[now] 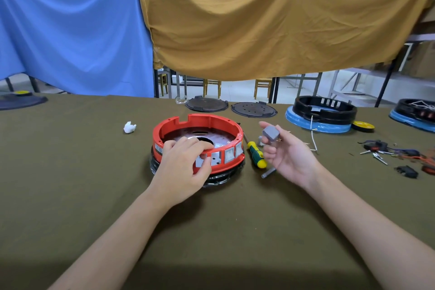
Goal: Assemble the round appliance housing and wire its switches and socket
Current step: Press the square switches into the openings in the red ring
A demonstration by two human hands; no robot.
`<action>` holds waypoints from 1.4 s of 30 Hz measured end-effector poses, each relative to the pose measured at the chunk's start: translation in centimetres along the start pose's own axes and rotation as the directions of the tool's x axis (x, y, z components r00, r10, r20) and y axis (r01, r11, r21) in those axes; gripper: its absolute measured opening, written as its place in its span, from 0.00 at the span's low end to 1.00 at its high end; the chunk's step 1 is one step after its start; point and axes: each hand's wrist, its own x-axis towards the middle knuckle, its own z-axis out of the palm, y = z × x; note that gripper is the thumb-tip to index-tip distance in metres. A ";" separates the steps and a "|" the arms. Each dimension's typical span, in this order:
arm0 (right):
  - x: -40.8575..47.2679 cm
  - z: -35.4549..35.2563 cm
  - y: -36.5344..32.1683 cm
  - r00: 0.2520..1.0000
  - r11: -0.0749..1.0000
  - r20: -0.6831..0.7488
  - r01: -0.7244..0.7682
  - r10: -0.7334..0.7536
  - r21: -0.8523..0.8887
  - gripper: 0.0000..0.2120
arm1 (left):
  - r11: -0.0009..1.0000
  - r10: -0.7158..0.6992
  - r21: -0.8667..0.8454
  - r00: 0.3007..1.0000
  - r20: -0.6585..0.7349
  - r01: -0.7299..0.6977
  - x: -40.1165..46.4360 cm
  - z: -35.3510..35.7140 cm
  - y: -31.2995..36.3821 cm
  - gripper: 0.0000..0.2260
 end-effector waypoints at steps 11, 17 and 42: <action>-0.6 0.8 1.3 0.900 0.947 0.309 -0.260 0.308 -0.187 0.31 | 1.000 -0.019 0.018 0.999 -0.025 0.020 -0.1 0.2 0.1 0.10; -1.1 1.4 1.7 0.841 0.932 0.410 -0.280 0.353 -0.228 0.20 | 0.999 -0.016 0.044 0.999 -0.028 0.017 0.1 0.5 0.1 0.09; -2.6 3.7 3.1 0.857 0.548 0.356 0.513 -0.373 -0.661 0.18 | 0.991 -0.075 0.110 0.997 -0.011 0.075 -0.1 0.5 0.5 0.08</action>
